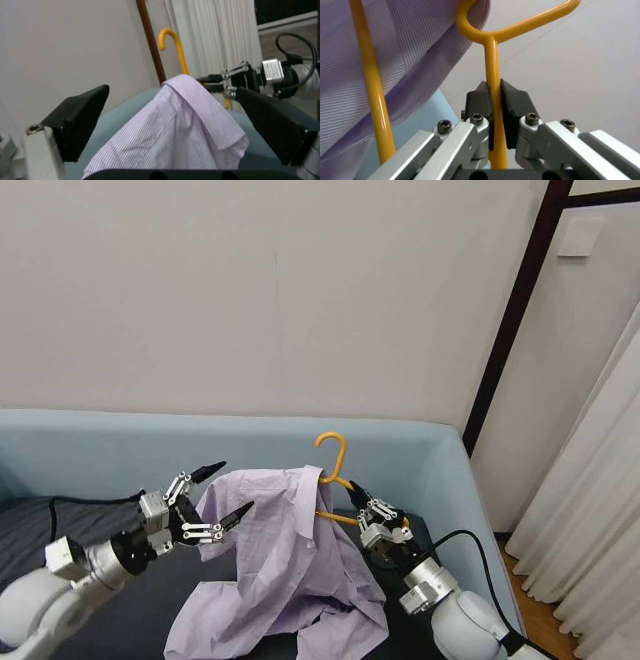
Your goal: Pick up the clothes from the sofa and hang them on the clothes hanger.
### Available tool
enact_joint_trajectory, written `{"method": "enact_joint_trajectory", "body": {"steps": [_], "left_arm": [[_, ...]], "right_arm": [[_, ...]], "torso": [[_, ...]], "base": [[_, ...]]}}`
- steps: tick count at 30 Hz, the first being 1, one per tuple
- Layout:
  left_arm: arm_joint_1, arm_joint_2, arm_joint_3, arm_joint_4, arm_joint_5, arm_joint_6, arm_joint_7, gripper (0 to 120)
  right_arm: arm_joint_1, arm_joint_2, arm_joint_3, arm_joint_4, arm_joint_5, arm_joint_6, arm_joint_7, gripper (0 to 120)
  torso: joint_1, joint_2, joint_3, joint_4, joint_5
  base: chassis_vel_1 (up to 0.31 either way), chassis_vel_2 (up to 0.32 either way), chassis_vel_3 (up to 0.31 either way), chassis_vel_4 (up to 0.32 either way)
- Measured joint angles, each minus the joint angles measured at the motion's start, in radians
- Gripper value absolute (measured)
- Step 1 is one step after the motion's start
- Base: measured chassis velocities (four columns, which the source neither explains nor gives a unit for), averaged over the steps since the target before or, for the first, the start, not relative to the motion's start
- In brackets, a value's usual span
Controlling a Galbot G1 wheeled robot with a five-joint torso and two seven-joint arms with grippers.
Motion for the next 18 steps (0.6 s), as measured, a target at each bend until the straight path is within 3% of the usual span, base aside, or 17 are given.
{"method": "enact_joint_trajectory", "body": {"steps": [2, 8, 10, 13, 14, 15, 16, 18], "left_arm": [[-0.034, 0.021, 0.009, 0.026, -0.005, 0.02, 0.041, 100], [-0.17, 0.088, 0.069, 0.118, -0.03, 0.068, 0.118, 100], [-0.294, 0.109, 0.17, 0.17, -0.051, 0.096, 0.152, 100], [-0.391, 0.114, 0.237, 0.207, -0.057, 0.119, 0.188, 100], [-0.431, 0.116, 0.275, 0.224, -0.057, 0.131, 0.205, 100], [-0.511, 0.115, 0.354, 0.258, -0.055, 0.143, 0.223, 100], [-0.511, 0.115, 0.354, 0.258, -0.055, 0.143, 0.223, 100], [-0.601, 0.107, 0.448, 0.292, -0.049, 0.156, 0.247, 100]], "right_arm": [[0.024, 0.002, -0.018, -0.01, 0.0, 0.002, 0.0, 4], [0.093, 0.022, -0.085, -0.024, 0.001, 0.003, -0.002, 4], [0.097, 0.033, -0.098, -0.021, 0.0, 0.002, -0.004, 4], [0.098, 0.04, -0.102, -0.021, 0.0, 0.001, -0.004, 4], [0.1, 0.043, -0.103, -0.021, 0.0, 0.001, -0.004, 4], [0.101, 0.045, -0.104, -0.022, -0.001, 0.001, -0.003, 4], [0.101, 0.045, -0.104, -0.022, -0.001, 0.001, -0.003, 4], [0.1, 0.048, -0.103, -0.024, -0.008, 0.002, -0.002, 4]], "torso": [[0.0, 0.0, 0.0, -0.0005, 0.0], [0.0, 0.0, 0.0, 0.0011, 0.0002], [0.0, 0.0, 0.0, 0.0002, 0.0001], [0.0, 0.0, 0.0, -0.0004, 0.0006], [0.0, 0.0, 0.0, -0.0003, 0.0017], [0.0, 0.0, 0.0, 0.0002, 0.0002], [0.0, 0.0, 0.0, 0.0002, 0.0002], [0.0, 0.0, 0.0, 0.0004, 0.0003]], "base": [[0.0, 0.0, 0.0, 0.0], [0.0, 0.0, 0.0, 0.0], [0.0, 0.0, 0.0, 0.0], [0.0, 0.0, 0.0, 0.0], [0.0, 0.0, 0.0, 0.0], [0.0, 0.0, 0.0, 0.0], [0.0, 0.0, 0.0, 0.0], [0.0, 0.0, 0.0, 0.0]]}}
